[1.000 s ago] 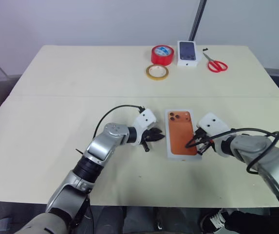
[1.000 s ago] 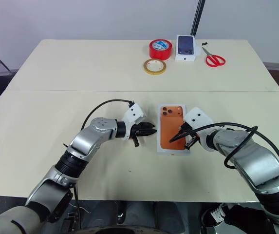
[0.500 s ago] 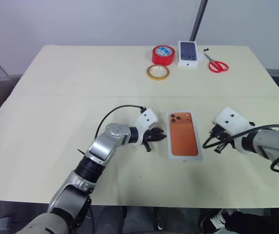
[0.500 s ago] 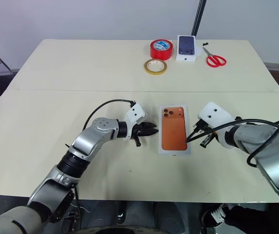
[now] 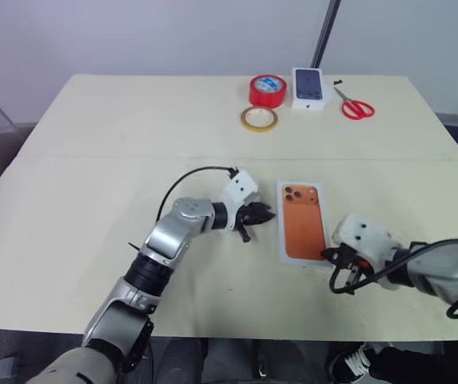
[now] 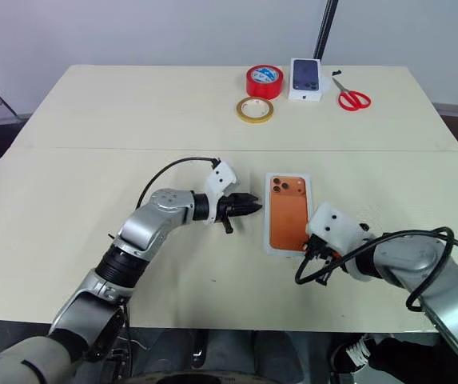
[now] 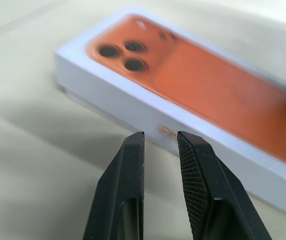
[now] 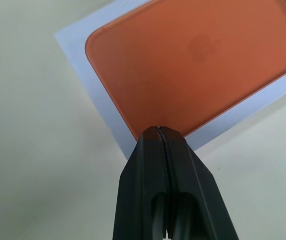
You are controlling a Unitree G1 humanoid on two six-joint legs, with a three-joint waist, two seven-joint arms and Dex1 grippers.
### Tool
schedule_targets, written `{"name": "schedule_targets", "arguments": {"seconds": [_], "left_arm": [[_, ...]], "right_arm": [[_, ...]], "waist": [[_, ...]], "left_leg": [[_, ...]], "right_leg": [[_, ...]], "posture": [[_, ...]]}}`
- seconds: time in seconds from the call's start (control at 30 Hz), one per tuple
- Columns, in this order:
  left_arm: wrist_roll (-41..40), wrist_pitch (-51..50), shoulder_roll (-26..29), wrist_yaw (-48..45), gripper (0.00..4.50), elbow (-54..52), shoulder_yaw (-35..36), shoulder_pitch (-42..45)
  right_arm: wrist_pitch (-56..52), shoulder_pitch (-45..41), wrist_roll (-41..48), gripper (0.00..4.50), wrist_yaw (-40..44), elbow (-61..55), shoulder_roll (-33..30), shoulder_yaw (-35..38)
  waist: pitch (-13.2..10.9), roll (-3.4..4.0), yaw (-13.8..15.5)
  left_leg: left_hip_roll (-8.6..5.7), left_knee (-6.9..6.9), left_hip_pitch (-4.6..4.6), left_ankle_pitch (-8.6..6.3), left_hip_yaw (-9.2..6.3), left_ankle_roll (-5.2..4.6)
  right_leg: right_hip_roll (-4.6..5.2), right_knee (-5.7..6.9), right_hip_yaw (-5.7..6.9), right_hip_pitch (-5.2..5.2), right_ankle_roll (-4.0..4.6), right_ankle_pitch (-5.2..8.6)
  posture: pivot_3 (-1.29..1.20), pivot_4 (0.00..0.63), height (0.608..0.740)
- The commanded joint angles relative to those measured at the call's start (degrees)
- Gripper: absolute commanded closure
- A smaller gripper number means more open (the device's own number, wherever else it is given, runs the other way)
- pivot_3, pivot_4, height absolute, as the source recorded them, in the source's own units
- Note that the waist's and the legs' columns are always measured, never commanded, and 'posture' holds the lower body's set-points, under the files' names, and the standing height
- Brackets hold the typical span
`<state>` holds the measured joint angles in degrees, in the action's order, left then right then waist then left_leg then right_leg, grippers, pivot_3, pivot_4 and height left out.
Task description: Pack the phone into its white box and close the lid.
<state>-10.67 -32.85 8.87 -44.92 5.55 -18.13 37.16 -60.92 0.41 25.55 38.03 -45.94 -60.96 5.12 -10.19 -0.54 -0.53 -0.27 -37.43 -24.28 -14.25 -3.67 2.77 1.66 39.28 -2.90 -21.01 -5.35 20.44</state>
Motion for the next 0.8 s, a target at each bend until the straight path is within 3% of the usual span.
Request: {"name": "schedule_targets", "arguments": {"seconds": [0.03, 0.37, 0.57, 0.7, 0.8], "left_arm": [[-0.25, 2.36, -1.64, 0.58, 3.4, 0.54, 0.66, 2.29], [7.91, 5.64, -4.18, 2.99, 3.4, 14.74, -5.39, 7.25], [4.16, 7.11, -1.68, 3.46, 3.4, 9.11, 2.53, 5.09], [-0.06, 5.84, 4.57, 4.6, 3.4, 0.85, 11.94, 1.29], [-1.07, 6.11, 12.61, 5.47, 3.4, -3.15, 19.6, -4.53]], "right_arm": [[0.97, 1.69, -1.58, 4.48, -0.65, 0.15, -0.16, -1.74], [0.69, 1.92, -2.35, 4.48, -2.73, -0.08, 2.16, -1.61], [2.73, -1.95, -2.15, 4.48, -5.78, 0.54, 7.95, 3.23], [8.72, -4.58, -4.28, 4.48, -8.12, 4.93, 11.77, 6.41], [11.66, -8.62, -3.83, 4.48, -9.54, 11.33, 15.81, 8.48]], "waist": [[0.02, -0.04, 0.04], [0.07, -0.17, -0.01], [0.07, -0.17, -0.42], [0.06, -0.15, -0.52], [0.07, -0.13, -0.44]], "left_leg": [[0.0, 0.0, 0.05, 0.0, -0.01, 0.0], [-0.01, 0.14, 0.68, -0.04, 0.01, -0.06], [0.01, 0.23, 0.75, -0.04, 0.04, -0.05], [0.08, 0.3, 0.75, -0.03, 0.08, -0.05], [0.08, 0.31, 0.76, -0.03, 0.08, -0.04]], "right_leg": [[0.0, -0.02, 0.01, 0.06, 0.0, 0.0], [-0.02, -0.18, 0.01, 0.64, -0.01, 0.01], [-0.02, -0.17, -0.06, 0.63, -0.01, 0.01], [-0.02, -0.11, -0.1, 0.53, 0.0, 0.01], [0.0, -0.12, -0.1, 0.53, 0.0, 0.02]], "posture": [[0.0, 0.15, 0.74], [0.0, 0.15, 0.74], [0.0, 0.15, 0.74], [0.0, 0.15, 0.74], [0.0, 0.15, 0.74]]}}
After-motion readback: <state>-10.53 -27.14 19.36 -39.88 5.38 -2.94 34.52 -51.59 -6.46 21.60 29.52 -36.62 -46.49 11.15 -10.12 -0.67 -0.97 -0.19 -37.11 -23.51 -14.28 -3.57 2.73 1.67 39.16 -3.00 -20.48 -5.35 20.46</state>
